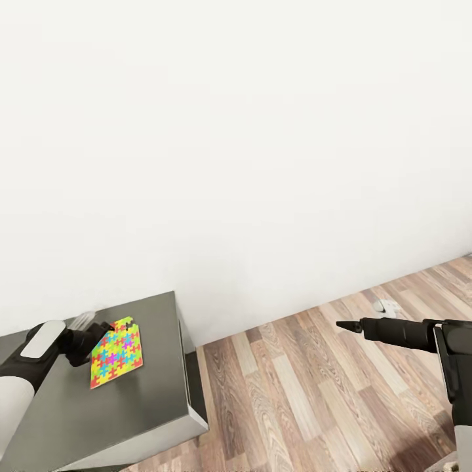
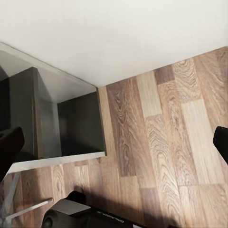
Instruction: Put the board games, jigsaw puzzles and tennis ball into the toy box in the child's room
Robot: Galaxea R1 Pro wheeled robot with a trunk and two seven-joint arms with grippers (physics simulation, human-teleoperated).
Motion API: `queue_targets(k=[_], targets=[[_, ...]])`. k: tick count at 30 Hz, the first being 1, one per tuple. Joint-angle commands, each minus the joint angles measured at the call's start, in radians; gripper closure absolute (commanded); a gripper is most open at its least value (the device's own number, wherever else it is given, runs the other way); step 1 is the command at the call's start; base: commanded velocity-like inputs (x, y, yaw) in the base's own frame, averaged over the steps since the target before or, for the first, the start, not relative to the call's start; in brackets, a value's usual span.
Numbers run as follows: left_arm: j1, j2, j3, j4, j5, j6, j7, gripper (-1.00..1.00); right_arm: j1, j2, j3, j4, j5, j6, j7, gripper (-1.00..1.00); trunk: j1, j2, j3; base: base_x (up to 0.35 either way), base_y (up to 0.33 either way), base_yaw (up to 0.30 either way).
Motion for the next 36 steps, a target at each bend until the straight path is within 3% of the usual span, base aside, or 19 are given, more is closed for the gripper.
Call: queue_targets(k=[1, 8, 28, 36], targets=[[0.000, 0.000, 0.002, -0.002, 0.011, 0.002, 0.010, -1.00, -0.001, 0.000, -0.001, -0.001, 0.010, 0.006, 0.010, -1.00, 0.000, -0.002, -0.002, -0.047, -0.030, 0.000], [0.000, 0.000, 0.001, -0.002, 0.011, 0.001, 0.010, -1.00, -0.001, 0.001, 0.000, -0.001, 0.010, 0.006, 0.009, -1.00, 0.000, -0.002, -0.002, -0.023, -0.015, -0.092], [0.000, -0.001, 0.000, -0.002, 0.011, 0.001, 0.011, -1.00, -0.001, 0.002, 0.000, -0.001, 0.010, 0.006, 0.008, -1.00, 0.000, -0.002, -0.002, -0.003, -0.002, -0.252], [0.000, -0.001, -0.001, -0.002, 0.011, 0.001, 0.011, -1.00, -0.001, 0.000, -0.001, -0.001, 0.010, 0.006, 0.008, -1.00, 0.000, -0.002, -0.002, 0.000, 0.000, -0.110]])
